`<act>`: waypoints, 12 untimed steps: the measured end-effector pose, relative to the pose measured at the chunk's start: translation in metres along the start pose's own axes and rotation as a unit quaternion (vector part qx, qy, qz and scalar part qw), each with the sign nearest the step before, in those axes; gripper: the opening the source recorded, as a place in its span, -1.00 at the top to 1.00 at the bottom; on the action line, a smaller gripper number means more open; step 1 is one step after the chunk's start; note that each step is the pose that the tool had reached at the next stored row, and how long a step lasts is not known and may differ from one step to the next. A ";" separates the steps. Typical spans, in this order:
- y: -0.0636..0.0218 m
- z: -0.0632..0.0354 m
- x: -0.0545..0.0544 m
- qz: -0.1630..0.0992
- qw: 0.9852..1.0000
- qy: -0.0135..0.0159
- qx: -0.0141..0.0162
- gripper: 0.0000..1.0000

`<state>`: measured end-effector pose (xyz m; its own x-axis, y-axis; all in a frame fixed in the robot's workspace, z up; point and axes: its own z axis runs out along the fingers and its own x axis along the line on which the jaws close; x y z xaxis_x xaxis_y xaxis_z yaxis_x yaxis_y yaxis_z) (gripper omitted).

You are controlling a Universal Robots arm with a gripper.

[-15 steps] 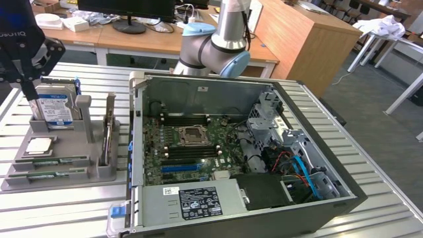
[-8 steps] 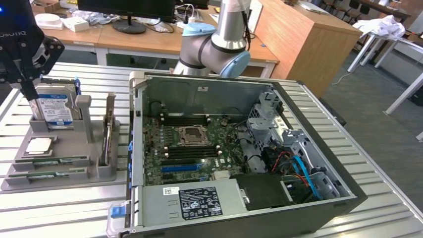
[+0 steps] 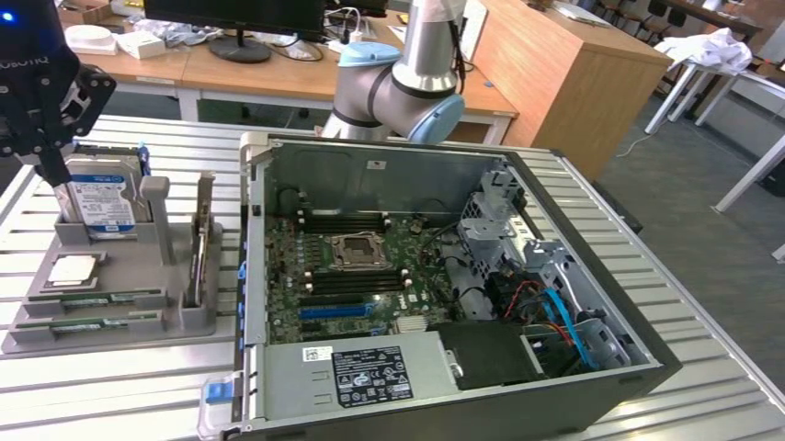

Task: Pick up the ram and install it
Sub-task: 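Pick up the ram and move it above insertion slot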

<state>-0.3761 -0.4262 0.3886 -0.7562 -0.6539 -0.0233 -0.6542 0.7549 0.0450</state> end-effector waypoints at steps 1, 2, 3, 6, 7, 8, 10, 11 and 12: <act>0.0000 0.0000 0.000 -0.008 1.000 0.000 0.000 0.80; 0.0000 0.0000 0.000 -0.017 1.000 0.001 0.000 0.80; 0.0000 0.0000 0.000 -0.026 1.000 0.001 -0.001 0.80; 0.0000 0.0000 0.000 -0.050 0.999 0.002 -0.001 0.80; 0.0000 0.0000 0.000 -0.058 0.998 0.003 -0.001 0.80; 0.0000 0.0000 0.000 -0.066 0.998 0.003 -0.002 0.80; 0.0000 0.0000 0.000 -0.083 0.997 0.004 -0.002 0.80; 0.0000 0.0000 0.000 -0.091 0.996 0.004 -0.002 0.80; 0.0000 0.0000 0.000 -0.098 0.995 0.004 -0.002 0.80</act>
<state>-0.3761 -0.4262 0.3886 -0.6131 -0.7896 -0.0233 -0.7897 0.6118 0.0450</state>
